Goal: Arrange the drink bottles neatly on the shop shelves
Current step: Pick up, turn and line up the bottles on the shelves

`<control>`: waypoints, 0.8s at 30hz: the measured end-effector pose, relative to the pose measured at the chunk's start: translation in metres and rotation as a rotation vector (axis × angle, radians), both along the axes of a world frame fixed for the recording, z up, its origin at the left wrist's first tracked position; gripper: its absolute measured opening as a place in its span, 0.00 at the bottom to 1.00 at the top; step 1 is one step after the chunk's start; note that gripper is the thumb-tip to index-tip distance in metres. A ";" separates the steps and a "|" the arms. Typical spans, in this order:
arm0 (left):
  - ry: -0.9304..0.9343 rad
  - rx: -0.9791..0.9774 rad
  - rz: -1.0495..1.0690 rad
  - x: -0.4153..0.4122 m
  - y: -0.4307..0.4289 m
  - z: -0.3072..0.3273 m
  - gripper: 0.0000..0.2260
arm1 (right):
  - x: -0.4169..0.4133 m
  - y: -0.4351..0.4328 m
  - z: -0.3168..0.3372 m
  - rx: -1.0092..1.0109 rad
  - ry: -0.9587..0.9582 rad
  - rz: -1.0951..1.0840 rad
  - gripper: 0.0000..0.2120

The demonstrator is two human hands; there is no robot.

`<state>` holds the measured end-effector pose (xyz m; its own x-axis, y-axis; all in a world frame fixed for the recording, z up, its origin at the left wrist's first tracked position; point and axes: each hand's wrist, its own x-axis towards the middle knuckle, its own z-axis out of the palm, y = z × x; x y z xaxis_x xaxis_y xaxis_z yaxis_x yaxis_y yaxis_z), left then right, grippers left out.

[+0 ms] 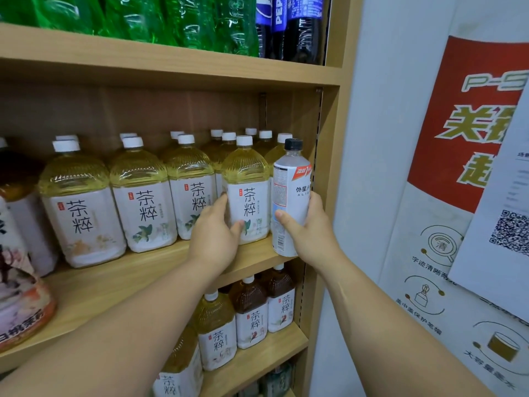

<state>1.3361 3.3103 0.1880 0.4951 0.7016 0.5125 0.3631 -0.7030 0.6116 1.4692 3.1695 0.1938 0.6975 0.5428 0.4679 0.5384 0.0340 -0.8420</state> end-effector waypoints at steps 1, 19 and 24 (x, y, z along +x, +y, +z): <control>0.004 -0.013 -0.002 -0.003 -0.001 0.000 0.28 | -0.004 -0.003 0.001 0.000 -0.005 0.005 0.26; -0.468 -0.348 -0.028 -0.238 -0.099 0.031 0.16 | -0.226 -0.017 -0.008 -0.138 -0.165 0.564 0.26; -0.456 -0.374 0.190 -0.325 -0.098 0.014 0.17 | -0.307 0.011 -0.030 -0.155 -0.135 0.719 0.30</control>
<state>1.0113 3.2118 0.2023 0.1334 0.9289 0.3455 0.1051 -0.3599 0.9270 1.1619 3.1809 0.1633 0.0877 0.9101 0.4050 0.5269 0.3027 -0.7942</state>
